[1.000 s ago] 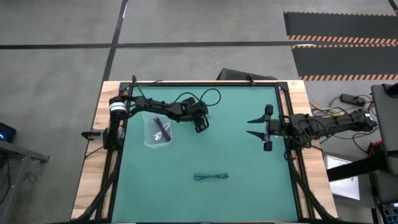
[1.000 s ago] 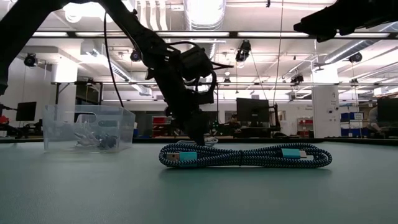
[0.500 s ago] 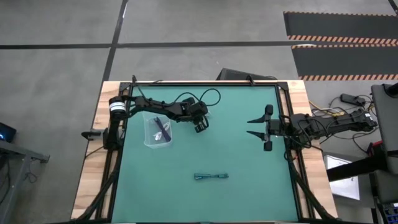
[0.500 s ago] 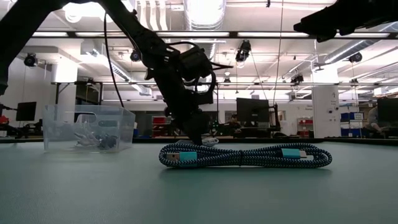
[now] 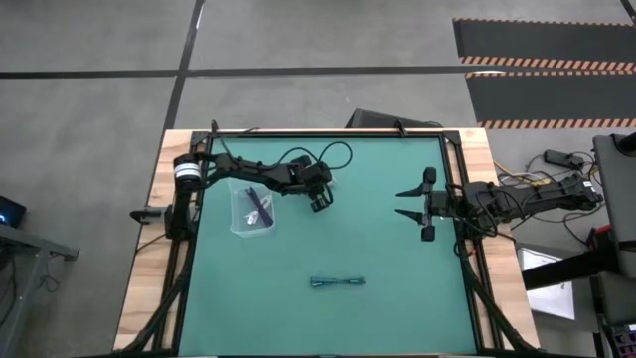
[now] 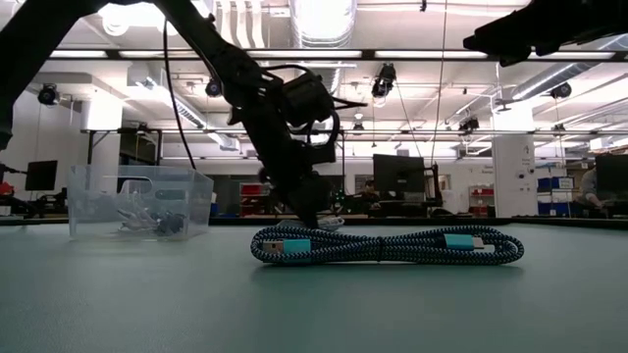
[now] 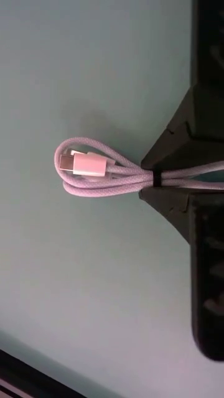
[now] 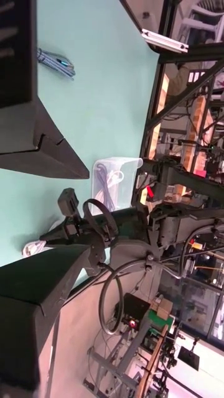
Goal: Pick and place USB-C Cables
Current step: Put the gray charger cable into the transparent bin
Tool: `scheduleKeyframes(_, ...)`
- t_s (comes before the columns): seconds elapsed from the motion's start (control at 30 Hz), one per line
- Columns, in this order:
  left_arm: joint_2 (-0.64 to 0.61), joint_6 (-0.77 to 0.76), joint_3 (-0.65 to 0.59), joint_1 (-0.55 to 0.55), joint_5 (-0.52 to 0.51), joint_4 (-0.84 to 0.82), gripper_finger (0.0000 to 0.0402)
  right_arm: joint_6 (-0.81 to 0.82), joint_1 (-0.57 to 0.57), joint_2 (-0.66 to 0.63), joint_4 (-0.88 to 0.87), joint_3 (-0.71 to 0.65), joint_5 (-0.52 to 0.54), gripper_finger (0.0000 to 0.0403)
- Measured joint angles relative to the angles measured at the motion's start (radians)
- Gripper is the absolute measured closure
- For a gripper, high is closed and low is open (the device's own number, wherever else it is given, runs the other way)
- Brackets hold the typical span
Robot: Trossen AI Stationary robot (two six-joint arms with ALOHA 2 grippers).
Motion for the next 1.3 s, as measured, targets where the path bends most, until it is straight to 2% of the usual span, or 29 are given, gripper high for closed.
scheduleKeyframes(0.3, -0.086, 0.001, -0.002, -0.03, 0.001, -0.012, 0.0385, -0.001, 0.0, 0.0, 0.0, 0.001, 0.0, 0.0227)
scheduleKeyframes(0.67, -0.286, 0.009, -0.002, -0.139, 0.001, -0.054, 0.0377, 0.008, 0.0, 0.0, 0.007, 0.001, -0.001, 0.0227)
scheduleKeyframes(1.0, -0.461, -0.011, -0.002, -0.235, -0.055, -0.276, 0.0379, 0.019, 0.0, 0.0, 0.007, -0.003, -0.001, 0.0227)
scheduleKeyframes(1.3, -0.541, -0.078, -0.002, -0.243, -0.064, -0.556, 0.038, 0.026, 0.0, 0.0, 0.007, -0.005, -0.001, 0.0227)
